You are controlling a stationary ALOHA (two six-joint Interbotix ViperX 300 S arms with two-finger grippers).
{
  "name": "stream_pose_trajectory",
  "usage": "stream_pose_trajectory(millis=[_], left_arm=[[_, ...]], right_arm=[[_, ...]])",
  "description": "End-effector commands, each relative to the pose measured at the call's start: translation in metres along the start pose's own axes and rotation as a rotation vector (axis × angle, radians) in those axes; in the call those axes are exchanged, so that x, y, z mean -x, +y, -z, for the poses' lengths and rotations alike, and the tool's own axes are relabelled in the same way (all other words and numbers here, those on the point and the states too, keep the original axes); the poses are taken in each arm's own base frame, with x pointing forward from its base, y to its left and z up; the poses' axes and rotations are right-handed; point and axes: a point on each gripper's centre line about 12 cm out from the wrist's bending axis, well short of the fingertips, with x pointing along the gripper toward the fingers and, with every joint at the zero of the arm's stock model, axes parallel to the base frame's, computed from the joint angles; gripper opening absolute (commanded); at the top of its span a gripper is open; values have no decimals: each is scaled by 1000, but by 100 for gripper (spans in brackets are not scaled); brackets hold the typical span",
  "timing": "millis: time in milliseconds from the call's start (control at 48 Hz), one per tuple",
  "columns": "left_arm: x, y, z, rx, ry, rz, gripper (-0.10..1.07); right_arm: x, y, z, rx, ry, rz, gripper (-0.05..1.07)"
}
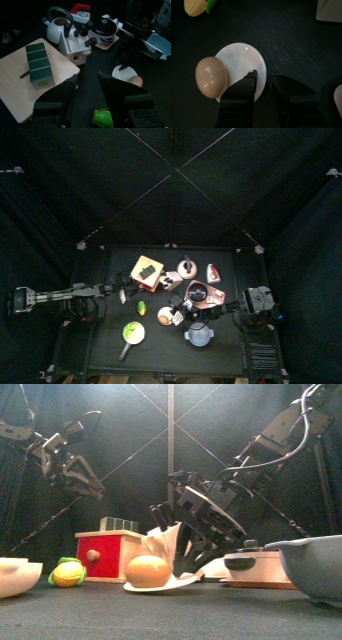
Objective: Move small plate towards middle of table
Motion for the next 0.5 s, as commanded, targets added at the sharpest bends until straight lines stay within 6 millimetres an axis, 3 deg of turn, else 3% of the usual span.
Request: stream_pose_trajectory(millis=[0, 479], left_arm=[[0, -1, -6, -2, -18, 3, 79], [0, -1, -6, 1, -18, 3, 79]], right_arm=[[15, 8, -19, -16, -49, -37, 65], [20, 8, -26, -24, -67, -47, 65]])
